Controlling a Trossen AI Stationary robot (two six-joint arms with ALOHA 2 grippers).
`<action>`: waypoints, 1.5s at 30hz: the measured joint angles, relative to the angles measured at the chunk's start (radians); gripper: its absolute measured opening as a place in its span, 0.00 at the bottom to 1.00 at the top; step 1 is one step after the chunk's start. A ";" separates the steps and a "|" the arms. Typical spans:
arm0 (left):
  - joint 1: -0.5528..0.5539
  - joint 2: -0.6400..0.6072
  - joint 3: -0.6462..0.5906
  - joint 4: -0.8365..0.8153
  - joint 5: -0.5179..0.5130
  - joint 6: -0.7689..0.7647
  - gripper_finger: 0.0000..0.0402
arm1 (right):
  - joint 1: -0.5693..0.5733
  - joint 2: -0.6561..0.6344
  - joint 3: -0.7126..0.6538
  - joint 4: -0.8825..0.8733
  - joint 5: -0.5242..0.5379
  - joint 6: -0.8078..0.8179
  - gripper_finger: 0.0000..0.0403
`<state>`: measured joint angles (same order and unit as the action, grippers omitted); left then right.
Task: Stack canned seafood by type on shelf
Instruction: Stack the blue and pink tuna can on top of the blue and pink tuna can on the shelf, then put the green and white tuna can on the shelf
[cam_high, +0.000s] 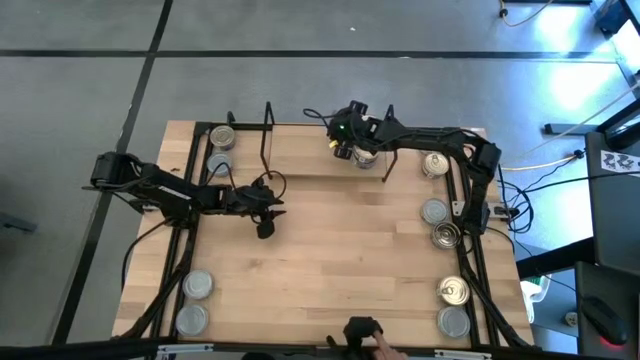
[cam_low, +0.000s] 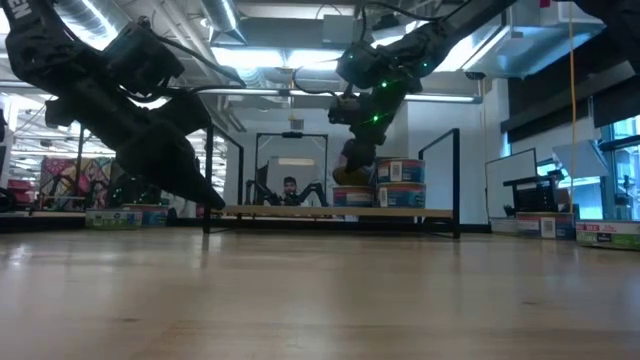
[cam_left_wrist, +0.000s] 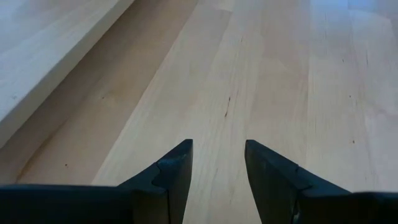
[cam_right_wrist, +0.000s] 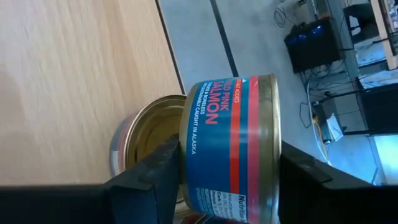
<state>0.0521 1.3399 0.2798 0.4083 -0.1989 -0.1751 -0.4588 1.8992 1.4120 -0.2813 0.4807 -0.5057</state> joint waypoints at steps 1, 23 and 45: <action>0.000 0.000 0.000 0.000 0.000 0.003 0.36 | 0.000 0.000 0.000 0.000 -0.001 -0.002 0.55; 0.000 -0.001 0.003 0.106 0.005 -0.025 0.36 | 0.336 -0.255 0.000 -0.282 -0.097 0.181 0.87; -0.145 0.285 0.387 0.208 0.059 0.052 0.36 | 0.667 -0.316 -0.445 0.045 -0.285 0.532 0.57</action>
<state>-0.0931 1.6251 0.6673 0.6164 -0.1402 -0.1227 0.2079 1.5829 0.9675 -0.2367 0.1958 0.0265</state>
